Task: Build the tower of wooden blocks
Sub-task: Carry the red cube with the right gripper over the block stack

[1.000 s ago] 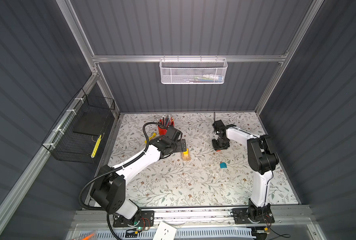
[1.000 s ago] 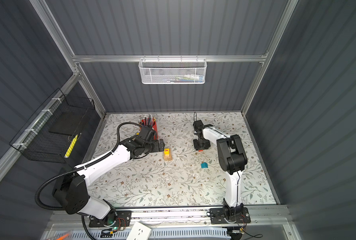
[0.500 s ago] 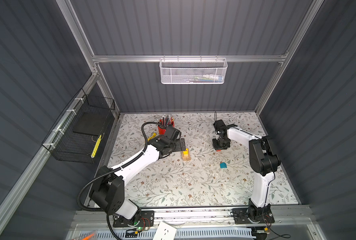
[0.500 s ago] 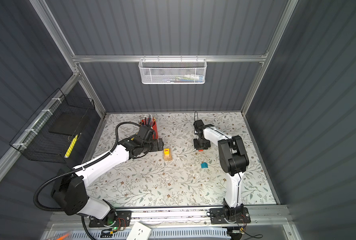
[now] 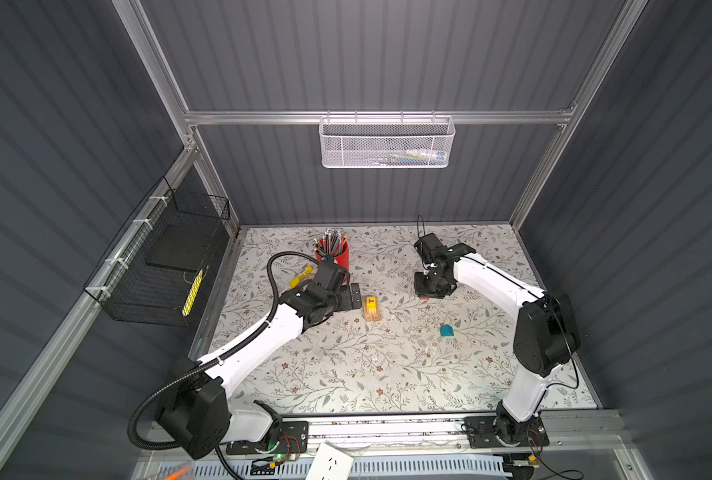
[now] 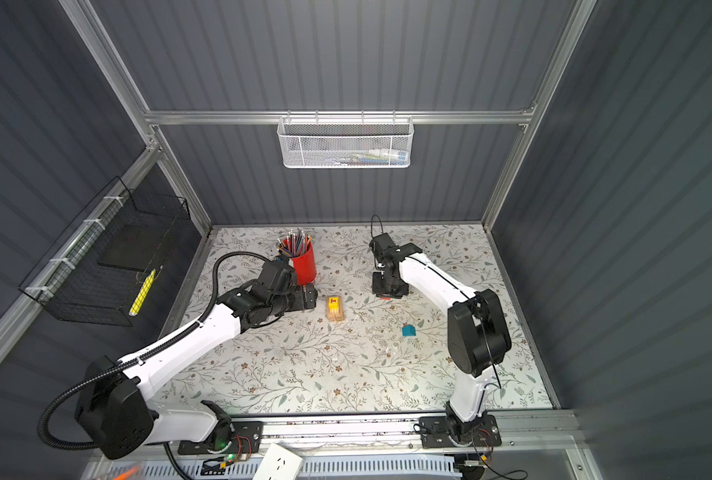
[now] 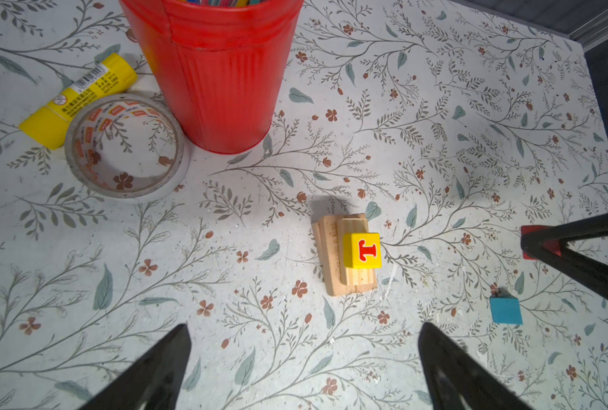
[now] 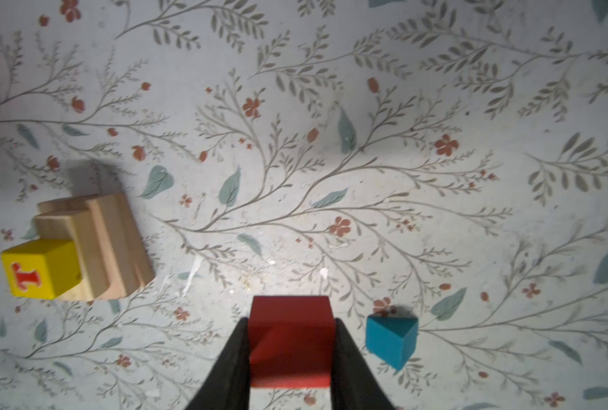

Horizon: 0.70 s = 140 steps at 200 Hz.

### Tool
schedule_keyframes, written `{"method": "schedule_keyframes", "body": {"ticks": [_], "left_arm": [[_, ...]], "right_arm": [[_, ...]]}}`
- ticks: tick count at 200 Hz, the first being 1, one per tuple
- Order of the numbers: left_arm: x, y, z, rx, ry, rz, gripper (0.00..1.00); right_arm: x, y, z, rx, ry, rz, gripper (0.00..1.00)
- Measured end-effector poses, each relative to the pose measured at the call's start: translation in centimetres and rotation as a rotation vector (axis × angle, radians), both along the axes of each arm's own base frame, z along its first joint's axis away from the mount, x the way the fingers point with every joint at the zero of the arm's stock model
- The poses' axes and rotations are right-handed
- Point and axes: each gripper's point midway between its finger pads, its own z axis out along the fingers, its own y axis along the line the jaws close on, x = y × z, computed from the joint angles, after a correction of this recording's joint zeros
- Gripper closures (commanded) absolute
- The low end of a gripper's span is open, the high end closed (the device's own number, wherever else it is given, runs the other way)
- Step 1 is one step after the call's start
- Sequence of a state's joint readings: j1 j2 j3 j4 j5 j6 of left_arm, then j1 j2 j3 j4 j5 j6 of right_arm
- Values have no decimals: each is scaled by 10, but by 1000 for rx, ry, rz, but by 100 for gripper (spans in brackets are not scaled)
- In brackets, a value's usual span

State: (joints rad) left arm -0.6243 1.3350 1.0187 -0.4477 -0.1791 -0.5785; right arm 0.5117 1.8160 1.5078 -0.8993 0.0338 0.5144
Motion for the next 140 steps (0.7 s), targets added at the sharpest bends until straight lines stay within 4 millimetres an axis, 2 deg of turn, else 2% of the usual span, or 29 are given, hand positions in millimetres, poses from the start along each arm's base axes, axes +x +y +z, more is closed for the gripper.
{"method": "schedule_keyframes", "body": {"ticks": [47, 62, 92, 140], "left_arm": [[-11, 16, -6, 11, -2, 22, 0], [-12, 19, -8, 16, -3, 28, 1], [-16, 26, -12, 23, -1, 46, 0], [-18, 38, -14, 29, -10, 84, 0]], "right_arm": [[-14, 62, 41, 59, -59, 37, 68], [-16, 80, 47, 73, -70, 46, 68], [-16, 110, 38, 61, -57, 51, 69], [-5, 138, 10, 28, -22, 37, 68]]}}
